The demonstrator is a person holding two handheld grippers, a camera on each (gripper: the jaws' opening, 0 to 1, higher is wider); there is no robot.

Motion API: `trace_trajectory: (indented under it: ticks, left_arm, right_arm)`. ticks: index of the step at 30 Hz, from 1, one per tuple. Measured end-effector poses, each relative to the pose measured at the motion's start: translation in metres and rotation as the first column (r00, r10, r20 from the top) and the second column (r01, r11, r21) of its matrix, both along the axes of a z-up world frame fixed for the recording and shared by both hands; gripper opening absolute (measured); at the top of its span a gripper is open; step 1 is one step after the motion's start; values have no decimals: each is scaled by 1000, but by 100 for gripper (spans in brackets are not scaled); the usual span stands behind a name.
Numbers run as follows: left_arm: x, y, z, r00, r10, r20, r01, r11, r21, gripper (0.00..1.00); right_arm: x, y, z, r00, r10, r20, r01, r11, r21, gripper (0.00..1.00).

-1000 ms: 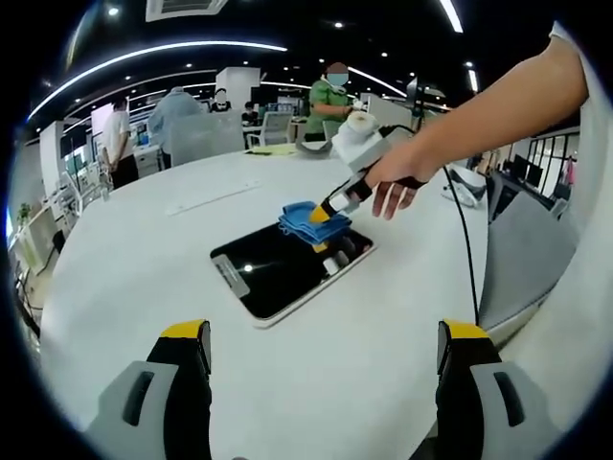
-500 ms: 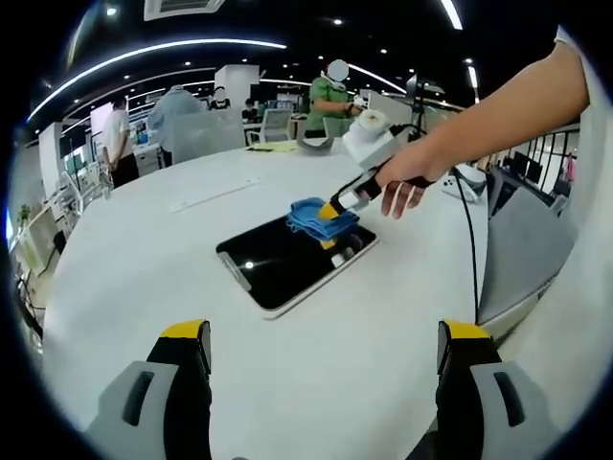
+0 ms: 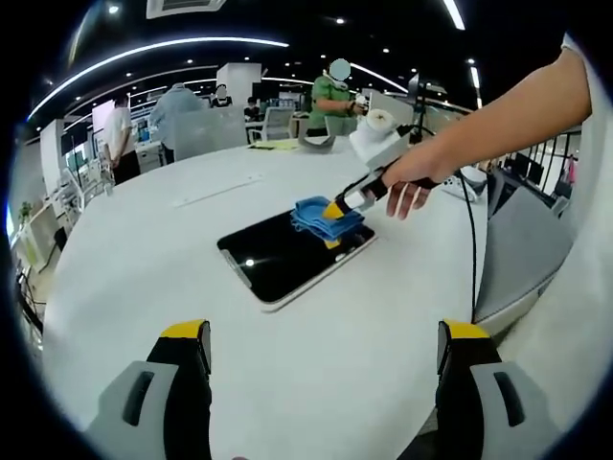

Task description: Wipe the mirror surface with the cleaning cloth until all visible marks leave the cleaned area.

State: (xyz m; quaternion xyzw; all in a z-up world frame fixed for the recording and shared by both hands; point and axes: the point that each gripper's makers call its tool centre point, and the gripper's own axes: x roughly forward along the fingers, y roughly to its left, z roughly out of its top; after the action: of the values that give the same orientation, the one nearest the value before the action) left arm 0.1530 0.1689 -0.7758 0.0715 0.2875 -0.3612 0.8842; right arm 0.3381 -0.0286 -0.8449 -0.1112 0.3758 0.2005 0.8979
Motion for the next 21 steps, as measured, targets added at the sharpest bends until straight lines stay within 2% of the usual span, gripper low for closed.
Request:
trace_trajectory:
  ticks: [14, 21]
  left_arm:
    - [-1, 1, 1, 1000, 30, 1, -30, 1000, -5, 99]
    - [6, 1, 1, 999, 44, 5, -44, 999, -18, 99]
  right_arm:
    - [-5, 2, 0, 1000, 2, 0, -2, 1000, -19, 20]
    - [-5, 2, 0, 1000, 4, 12, -4, 1000, -9, 19]
